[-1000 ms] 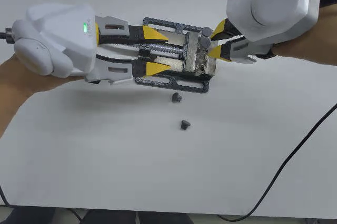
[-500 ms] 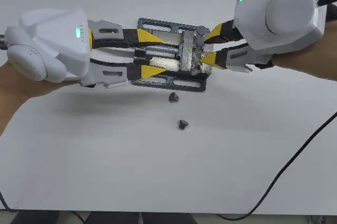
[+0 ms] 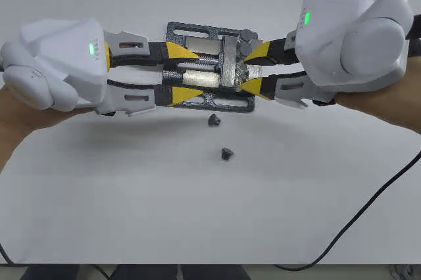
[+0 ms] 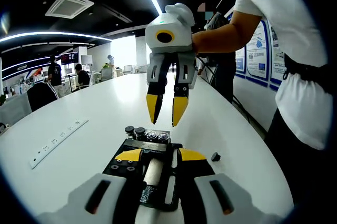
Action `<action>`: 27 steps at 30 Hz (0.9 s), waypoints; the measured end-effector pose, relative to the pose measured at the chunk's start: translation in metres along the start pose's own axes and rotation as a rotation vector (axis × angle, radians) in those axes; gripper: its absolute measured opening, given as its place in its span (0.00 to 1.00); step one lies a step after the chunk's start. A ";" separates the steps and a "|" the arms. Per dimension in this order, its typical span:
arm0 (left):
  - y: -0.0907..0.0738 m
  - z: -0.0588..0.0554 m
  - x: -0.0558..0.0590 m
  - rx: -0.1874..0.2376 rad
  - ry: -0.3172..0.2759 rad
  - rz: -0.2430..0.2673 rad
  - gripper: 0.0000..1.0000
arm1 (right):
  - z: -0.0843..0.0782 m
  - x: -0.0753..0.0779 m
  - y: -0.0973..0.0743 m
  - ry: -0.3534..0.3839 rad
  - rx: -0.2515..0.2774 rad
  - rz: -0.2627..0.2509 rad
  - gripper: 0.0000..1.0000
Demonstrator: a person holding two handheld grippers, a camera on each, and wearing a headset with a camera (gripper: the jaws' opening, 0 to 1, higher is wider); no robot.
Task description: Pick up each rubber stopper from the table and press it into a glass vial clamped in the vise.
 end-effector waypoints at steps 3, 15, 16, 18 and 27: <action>0.000 -0.001 0.002 -0.003 -0.004 -0.001 0.22 | 0.000 -0.006 0.000 0.007 0.011 0.000 0.19; -0.001 -0.006 0.010 -0.016 -0.018 -0.004 0.22 | -0.005 -0.031 0.002 0.034 0.037 0.019 0.18; -0.001 -0.006 0.011 -0.016 -0.018 -0.005 0.22 | -0.006 -0.032 0.003 0.036 0.038 0.022 0.18; 0.000 -0.007 0.012 -0.019 -0.019 -0.006 0.22 | -0.007 -0.035 0.004 0.041 0.040 0.026 0.18; 0.000 -0.009 0.018 -0.022 -0.026 -0.008 0.22 | -0.014 -0.045 0.006 0.050 0.039 0.046 0.18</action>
Point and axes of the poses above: the centre of the closed fingertips' face, and the gripper's own axes: y roughly forward along the fingers, x roughly to its right, z roughly out of its top, the point moved 4 cm from there along -y, roughly backward along the fingers, and after that the axes turned 1 degree about -z, right-handed, at the moved point
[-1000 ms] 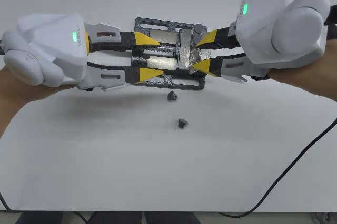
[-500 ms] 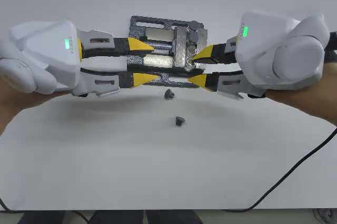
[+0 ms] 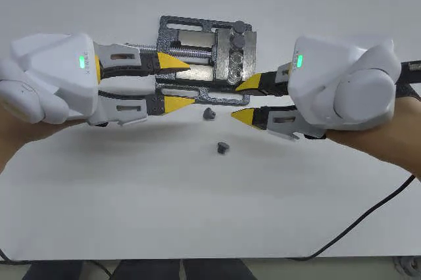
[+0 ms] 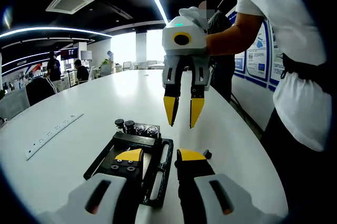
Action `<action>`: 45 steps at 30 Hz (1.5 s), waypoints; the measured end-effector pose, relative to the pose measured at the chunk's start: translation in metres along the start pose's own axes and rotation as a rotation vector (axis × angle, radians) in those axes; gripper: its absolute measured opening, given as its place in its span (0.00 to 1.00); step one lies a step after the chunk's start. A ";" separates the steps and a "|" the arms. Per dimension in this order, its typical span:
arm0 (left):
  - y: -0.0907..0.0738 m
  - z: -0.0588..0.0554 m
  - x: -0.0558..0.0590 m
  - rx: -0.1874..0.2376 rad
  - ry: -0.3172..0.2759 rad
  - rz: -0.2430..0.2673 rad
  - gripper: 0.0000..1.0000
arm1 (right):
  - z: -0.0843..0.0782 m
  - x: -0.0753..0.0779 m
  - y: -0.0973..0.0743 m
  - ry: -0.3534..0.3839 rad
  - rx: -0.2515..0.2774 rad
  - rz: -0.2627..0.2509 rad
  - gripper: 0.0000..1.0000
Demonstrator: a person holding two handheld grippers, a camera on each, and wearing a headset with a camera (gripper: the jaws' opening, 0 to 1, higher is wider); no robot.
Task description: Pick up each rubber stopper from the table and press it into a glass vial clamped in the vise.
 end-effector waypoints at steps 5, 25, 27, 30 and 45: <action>-0.001 -0.001 0.002 -0.001 -0.003 0.004 0.22 | -0.005 -0.006 0.004 -0.004 -0.008 0.020 0.18; -0.001 -0.006 0.017 -0.003 -0.029 0.026 0.22 | -0.026 -0.015 0.018 -0.085 -0.066 0.132 0.19; 0.000 -0.007 0.020 0.001 -0.038 0.031 0.22 | -0.027 -0.015 0.018 -0.086 -0.065 0.134 0.19; 0.001 -0.008 0.026 0.005 -0.058 0.043 0.22 | -0.027 -0.013 0.018 -0.088 -0.063 0.136 0.19; 0.018 -0.009 0.066 0.022 -0.159 0.133 0.22 | -0.026 -0.010 0.013 -0.114 -0.049 0.143 0.20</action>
Point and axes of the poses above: the centre of the closed fingertips' face, and the gripper's own axes: y roughly forward along the fingers, x roughly to its right, z roughly out of its top, the point moved 4 cm from there along -y, roughly backward along the fingers, and after that the axes turned 1 degree about -z, right-handed, at the moved point
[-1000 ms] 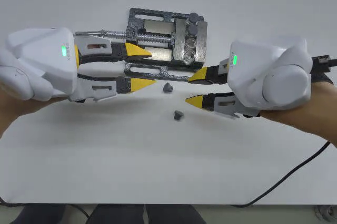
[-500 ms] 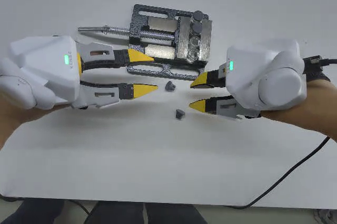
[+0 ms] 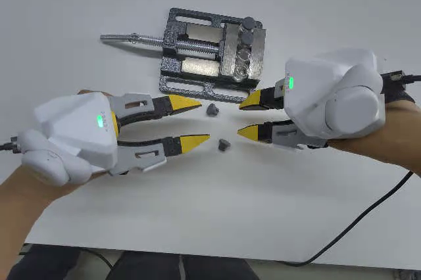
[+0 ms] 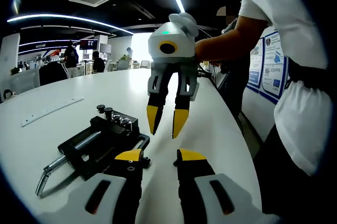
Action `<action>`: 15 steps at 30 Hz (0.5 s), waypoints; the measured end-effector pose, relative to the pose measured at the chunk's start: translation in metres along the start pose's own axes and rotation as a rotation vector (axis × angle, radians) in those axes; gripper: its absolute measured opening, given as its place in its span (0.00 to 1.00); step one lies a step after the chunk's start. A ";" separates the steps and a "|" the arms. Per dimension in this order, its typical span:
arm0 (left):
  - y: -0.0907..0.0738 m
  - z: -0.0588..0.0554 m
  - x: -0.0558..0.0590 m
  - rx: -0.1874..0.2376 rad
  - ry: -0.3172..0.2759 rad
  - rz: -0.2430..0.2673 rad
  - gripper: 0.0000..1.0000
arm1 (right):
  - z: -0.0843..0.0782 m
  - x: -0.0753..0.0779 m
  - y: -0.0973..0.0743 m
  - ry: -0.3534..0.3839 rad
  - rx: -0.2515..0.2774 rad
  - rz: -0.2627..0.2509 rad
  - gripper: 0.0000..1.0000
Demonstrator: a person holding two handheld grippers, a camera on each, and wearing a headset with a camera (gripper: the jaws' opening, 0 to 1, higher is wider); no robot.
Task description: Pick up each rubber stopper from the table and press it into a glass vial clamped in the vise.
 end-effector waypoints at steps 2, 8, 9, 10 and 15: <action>0.002 -0.001 0.004 -0.012 -0.005 0.007 0.23 | 0.000 0.000 -0.001 -0.004 0.002 0.003 0.20; 0.008 -0.011 0.017 -0.049 -0.036 0.049 0.26 | -0.002 -0.001 -0.002 -0.011 0.002 0.018 0.24; 0.008 -0.013 0.018 -0.058 -0.039 0.054 0.26 | -0.002 -0.001 -0.002 -0.014 0.001 0.019 0.24; 0.009 -0.016 0.018 -0.074 -0.043 0.069 0.27 | -0.002 -0.001 -0.002 -0.016 0.001 0.022 0.25; 0.014 -0.023 0.024 -0.088 -0.080 0.110 0.28 | -0.003 -0.001 -0.001 -0.020 0.015 0.027 0.27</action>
Point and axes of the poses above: the centre of the closed fingertips' face, and the gripper's own axes: y roughly forward along the fingers, x roughly to its right, z roughly out of its top, the point moved 4 cm from there along -y, roughly backward along the fingers, and after that the axes turned 1 degree about -z, right-handed, at the moved point
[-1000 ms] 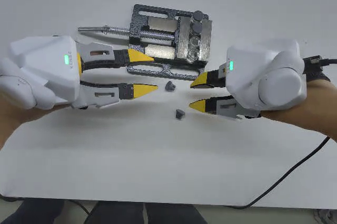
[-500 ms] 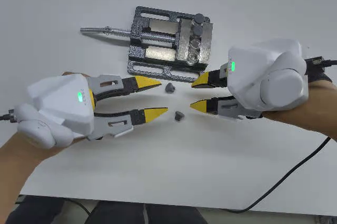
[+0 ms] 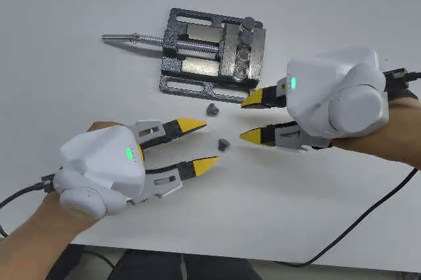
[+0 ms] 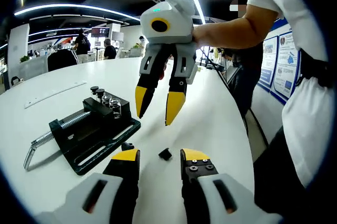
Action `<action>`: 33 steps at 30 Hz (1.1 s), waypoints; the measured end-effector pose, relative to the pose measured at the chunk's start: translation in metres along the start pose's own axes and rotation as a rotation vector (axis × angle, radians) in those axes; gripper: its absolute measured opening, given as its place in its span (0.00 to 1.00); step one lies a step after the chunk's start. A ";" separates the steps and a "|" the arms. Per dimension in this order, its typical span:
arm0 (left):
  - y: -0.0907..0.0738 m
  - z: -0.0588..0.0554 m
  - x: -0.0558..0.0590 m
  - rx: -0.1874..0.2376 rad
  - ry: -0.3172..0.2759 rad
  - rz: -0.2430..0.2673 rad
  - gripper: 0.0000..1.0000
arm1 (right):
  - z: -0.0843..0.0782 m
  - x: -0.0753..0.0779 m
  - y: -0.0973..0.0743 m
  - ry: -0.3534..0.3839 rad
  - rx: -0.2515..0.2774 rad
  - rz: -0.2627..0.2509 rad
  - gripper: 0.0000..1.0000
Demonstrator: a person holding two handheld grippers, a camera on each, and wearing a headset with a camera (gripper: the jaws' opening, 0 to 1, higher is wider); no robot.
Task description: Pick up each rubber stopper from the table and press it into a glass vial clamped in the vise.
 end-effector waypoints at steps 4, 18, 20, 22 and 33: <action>0.004 -0.008 0.003 -0.016 -0.008 0.017 0.28 | -0.002 -0.001 0.000 0.000 0.012 0.012 0.30; 0.017 -0.020 0.007 -0.044 -0.064 0.104 0.27 | -0.013 -0.006 -0.009 0.016 0.085 -0.018 0.38; 0.019 -0.020 0.008 -0.053 -0.070 0.126 0.27 | -0.015 -0.007 -0.011 0.020 0.090 -0.023 0.38; 0.020 -0.019 0.008 -0.055 -0.078 0.154 0.27 | -0.017 -0.007 -0.012 0.022 0.090 -0.026 0.38; 0.017 -0.015 0.012 -0.043 -0.084 0.323 0.19 | -0.018 -0.004 -0.017 0.031 0.106 -0.043 0.36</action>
Point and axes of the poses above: the centre of the closed fingertips' face, and the gripper's own axes: y roughly forward along the fingers, x roughly to its right, z roughly out of its top, the point moved 4 cm from there along -y, roughly backward along the fingers, and after that the axes turned 1 degree about -z, right-handed, at the moved point
